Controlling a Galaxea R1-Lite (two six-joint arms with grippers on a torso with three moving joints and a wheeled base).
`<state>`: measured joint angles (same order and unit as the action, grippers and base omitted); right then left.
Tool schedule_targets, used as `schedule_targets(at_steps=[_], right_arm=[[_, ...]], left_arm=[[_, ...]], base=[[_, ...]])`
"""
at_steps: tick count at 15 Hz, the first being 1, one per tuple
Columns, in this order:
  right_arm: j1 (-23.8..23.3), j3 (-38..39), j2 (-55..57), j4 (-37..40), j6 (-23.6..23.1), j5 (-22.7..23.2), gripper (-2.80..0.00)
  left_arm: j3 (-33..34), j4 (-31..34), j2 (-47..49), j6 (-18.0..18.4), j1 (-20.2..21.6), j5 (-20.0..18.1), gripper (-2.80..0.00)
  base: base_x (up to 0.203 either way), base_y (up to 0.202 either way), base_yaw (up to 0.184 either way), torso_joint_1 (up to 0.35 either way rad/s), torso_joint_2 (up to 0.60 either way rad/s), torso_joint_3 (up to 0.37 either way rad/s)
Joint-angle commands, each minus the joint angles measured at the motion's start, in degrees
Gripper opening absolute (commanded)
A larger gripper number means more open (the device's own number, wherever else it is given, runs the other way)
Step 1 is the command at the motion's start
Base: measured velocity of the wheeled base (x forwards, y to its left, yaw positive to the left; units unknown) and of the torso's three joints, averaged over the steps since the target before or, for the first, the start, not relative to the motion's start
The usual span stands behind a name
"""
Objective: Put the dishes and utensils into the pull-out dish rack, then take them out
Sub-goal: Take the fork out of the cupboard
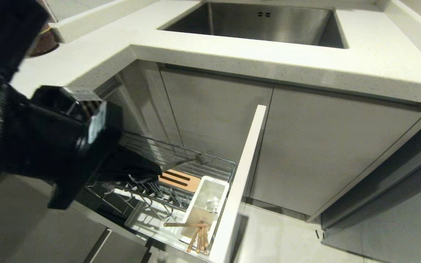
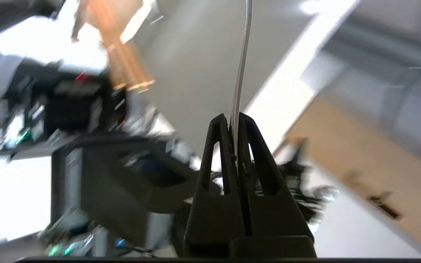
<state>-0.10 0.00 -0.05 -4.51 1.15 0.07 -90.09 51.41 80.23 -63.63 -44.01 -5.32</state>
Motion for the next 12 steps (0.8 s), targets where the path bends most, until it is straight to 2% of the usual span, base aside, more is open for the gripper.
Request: schedule_targets(at_steps=[1,3,5,8,12], right_arm=[[0.01,1.49,-0.04,-0.05,0.01,0.01,-2.80],[0.01,1.49,-0.04,-0.06,0.00,0.01,-2.80],[0.01,1.49,-0.04,-0.06,0.00,0.01,-2.80],[0.01,1.49,-0.04,-0.06,0.00,0.01,-2.80],[0.01,1.49,-0.04,-0.06,0.00,0.01,-2.80]], left_arm=[[-3.76,0.18,-7.65,-0.09,0.08,1.87,-2.80],[-6.02,-1.40,-12.73,2.92,0.81,5.31,-2.80],[-6.78,-5.73,-17.38,6.51,3.75,8.31,-2.80],[-8.93,-9.04,-20.70,12.26,13.82,9.19,-2.80],[-12.26,-9.58,-22.47,19.42,30.73,9.11,-2.80]], base=[[0.000,0.000,0.000,0.000,0.00,0.000],[0.000,0.000,0.000,0.000,0.00,0.000],[0.000,0.000,0.000,0.000,0.00,0.000],[0.000,0.000,0.000,0.000,0.00,0.000],[0.000,0.000,0.000,0.000,0.00,0.000]])
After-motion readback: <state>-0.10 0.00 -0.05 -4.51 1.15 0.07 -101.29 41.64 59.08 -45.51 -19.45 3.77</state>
